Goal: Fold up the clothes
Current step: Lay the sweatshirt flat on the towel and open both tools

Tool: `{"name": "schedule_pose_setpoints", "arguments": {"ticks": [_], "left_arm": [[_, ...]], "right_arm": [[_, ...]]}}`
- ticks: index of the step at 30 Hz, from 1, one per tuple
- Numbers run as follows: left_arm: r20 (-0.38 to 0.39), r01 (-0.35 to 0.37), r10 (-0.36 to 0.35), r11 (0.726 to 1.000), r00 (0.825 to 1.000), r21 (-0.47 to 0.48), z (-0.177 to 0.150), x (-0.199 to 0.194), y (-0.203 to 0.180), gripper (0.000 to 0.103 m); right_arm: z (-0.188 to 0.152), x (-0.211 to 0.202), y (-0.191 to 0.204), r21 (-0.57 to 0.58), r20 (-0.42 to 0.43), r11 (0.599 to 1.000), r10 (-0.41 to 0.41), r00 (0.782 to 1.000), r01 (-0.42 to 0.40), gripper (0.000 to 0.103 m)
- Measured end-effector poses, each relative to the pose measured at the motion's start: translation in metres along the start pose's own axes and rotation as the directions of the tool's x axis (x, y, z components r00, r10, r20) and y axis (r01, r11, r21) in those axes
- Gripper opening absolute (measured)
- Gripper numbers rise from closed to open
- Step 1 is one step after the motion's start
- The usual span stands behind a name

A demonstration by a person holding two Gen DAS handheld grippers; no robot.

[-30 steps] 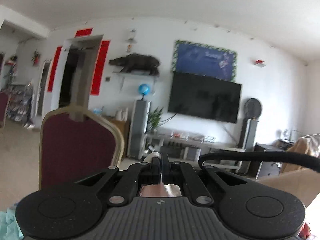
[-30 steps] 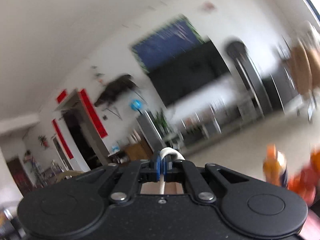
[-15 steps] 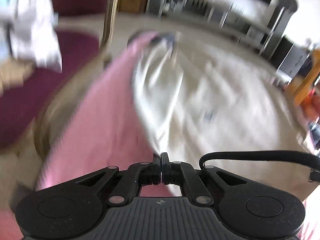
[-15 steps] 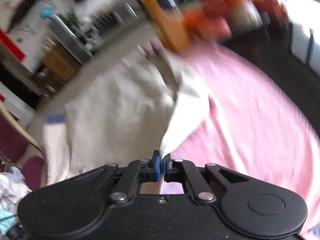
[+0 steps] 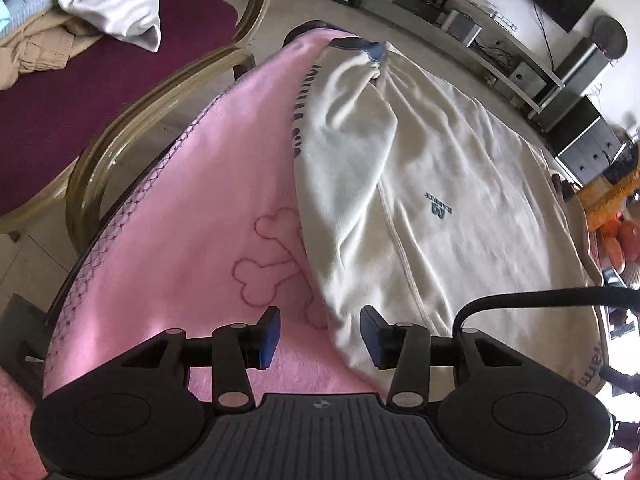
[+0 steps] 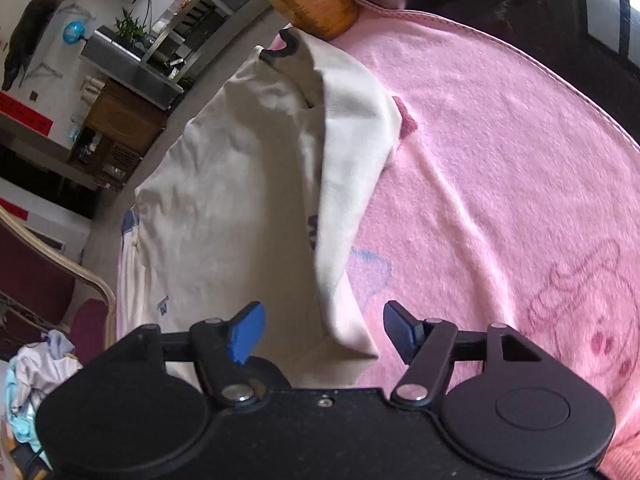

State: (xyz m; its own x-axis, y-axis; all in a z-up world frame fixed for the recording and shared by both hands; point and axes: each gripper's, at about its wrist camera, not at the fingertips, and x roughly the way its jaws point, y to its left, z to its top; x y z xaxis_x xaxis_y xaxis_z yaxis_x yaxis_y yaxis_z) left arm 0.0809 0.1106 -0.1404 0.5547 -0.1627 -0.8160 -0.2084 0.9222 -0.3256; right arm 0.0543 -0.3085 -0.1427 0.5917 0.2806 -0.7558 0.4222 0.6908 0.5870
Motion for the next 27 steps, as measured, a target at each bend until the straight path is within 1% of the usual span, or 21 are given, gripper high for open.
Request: {"name": "schedule_pose_setpoints", "arguments": {"ticks": [4, 5, 7, 8, 9, 10, 11, 12, 14, 15, 16, 17, 18, 20, 21, 22, 23, 25, 26, 27], "left_arm": [[0.028, -0.018, 0.018, 1.000, 0.999, 0.025, 0.007, 0.010, -0.008, 0.048], [0.035, -0.027, 0.026, 0.999, 0.999, 0.035, 0.007, 0.012, -0.010, 0.048], [0.050, -0.044, 0.041, 0.998, 0.998, 0.055, 0.008, 0.015, -0.015, 0.044], [0.058, -0.053, 0.049, 0.997, 0.997, 0.065, 0.008, 0.017, -0.017, 0.039], [0.066, -0.061, 0.057, 0.995, 0.996, 0.075, 0.009, 0.018, -0.019, 0.031], [0.074, -0.070, 0.064, 0.994, 0.995, 0.084, 0.009, 0.020, -0.022, 0.027], [0.081, -0.081, 0.074, 0.993, 0.994, 0.091, 0.009, 0.021, -0.023, 0.017], [0.089, -0.094, 0.085, 0.991, 0.992, 0.095, 0.008, 0.021, -0.023, 0.013], [0.111, -0.117, 0.107, 0.989, 0.988, 0.088, 0.009, 0.018, -0.022, 0.010], [0.116, -0.116, 0.106, 0.990, 0.988, 0.078, 0.010, 0.014, -0.020, 0.010], [0.124, -0.111, 0.102, 0.992, 0.987, 0.067, 0.011, 0.008, -0.018, 0.009], [0.136, -0.106, 0.097, 0.993, 0.986, 0.059, 0.013, 0.001, -0.016, 0.009], [0.150, -0.100, 0.091, 0.994, 0.984, 0.054, 0.014, -0.007, -0.015, 0.008], [0.181, -0.091, 0.082, 0.995, 0.980, 0.045, 0.015, -0.025, -0.011, 0.008], [0.186, -0.094, 0.086, 0.995, 0.979, 0.038, 0.015, -0.031, -0.008, 0.008], [0.192, -0.097, 0.090, 0.995, 0.977, 0.031, 0.015, -0.037, -0.005, 0.008], [0.191, -0.105, 0.098, 0.994, 0.977, 0.025, 0.016, -0.039, -0.002, 0.007], [0.169, -0.142, 0.135, 0.989, 0.976, 0.032, 0.015, -0.033, 0.002, 0.006], [0.152, -0.146, 0.138, 0.988, 0.979, 0.043, 0.014, -0.029, 0.001, 0.007], [0.139, -0.139, 0.130, 0.989, 0.982, 0.054, 0.013, -0.028, -0.001, 0.014]], "right_arm": [[0.007, -0.001, -0.010, 0.066, 0.039, 0.998, 0.015, 0.999, -0.018, 0.065], [0.008, -0.002, -0.012, 0.083, 0.052, 0.996, 0.014, 0.999, -0.019, 0.062], [0.009, -0.001, -0.013, 0.087, 0.068, 0.996, 0.010, 0.998, -0.016, 0.050], [0.010, -0.001, -0.013, 0.086, 0.075, 0.996, 0.008, 0.997, -0.014, 0.045], [0.010, 0.000, -0.010, 0.069, 0.080, 0.998, 0.008, 0.997, -0.013, 0.043], [0.009, 0.002, -0.006, 0.046, 0.085, 0.999, 0.009, 0.996, -0.013, 0.042], [0.009, 0.004, -0.002, 0.023, 0.090, 1.000, 0.010, 0.996, -0.012, 0.042], [0.008, 0.006, 0.004, -0.007, 0.102, 1.000, -0.004, 0.995, 0.005, 0.042], [0.008, 0.013, 0.013, -0.040, 0.138, 0.997, -0.058, 0.989, 0.064, 0.042], [0.008, 0.016, 0.016, -0.038, 0.155, 0.996, -0.076, 0.985, 0.083, 0.037], [0.008, 0.017, 0.016, -0.024, 0.175, 0.995, -0.088, 0.981, 0.093, 0.027], [0.007, 0.016, 0.016, -0.016, 0.193, 0.996, -0.086, 0.977, 0.091, 0.007], [0.006, 0.012, 0.016, -0.009, 0.206, 0.997, -0.074, 0.976, 0.077, 0.007], [0.003, 0.000, 0.014, 0.026, 0.223, 0.999, 0.026, 0.974, -0.033, 0.007], [0.002, -0.007, 0.012, 0.044, 0.233, 0.995, 0.081, 0.969, -0.094, 0.007], [0.000, -0.011, 0.011, 0.064, 0.237, 0.988, 0.119, 0.964, -0.138, 0.008], [-0.001, -0.009, 0.008, 0.085, 0.222, 0.985, 0.126, 0.967, -0.148, 0.010], [-0.003, -0.002, 0.003, 0.125, 0.178, 0.981, 0.124, 0.976, -0.147, 0.011], [-0.004, 0.005, 0.000, 0.140, 0.151, 0.982, 0.102, 0.983, -0.124, 0.012], [-0.003, 0.010, -0.001, 0.148, 0.125, 0.984, 0.084, 0.989, -0.103, 0.014]]}}
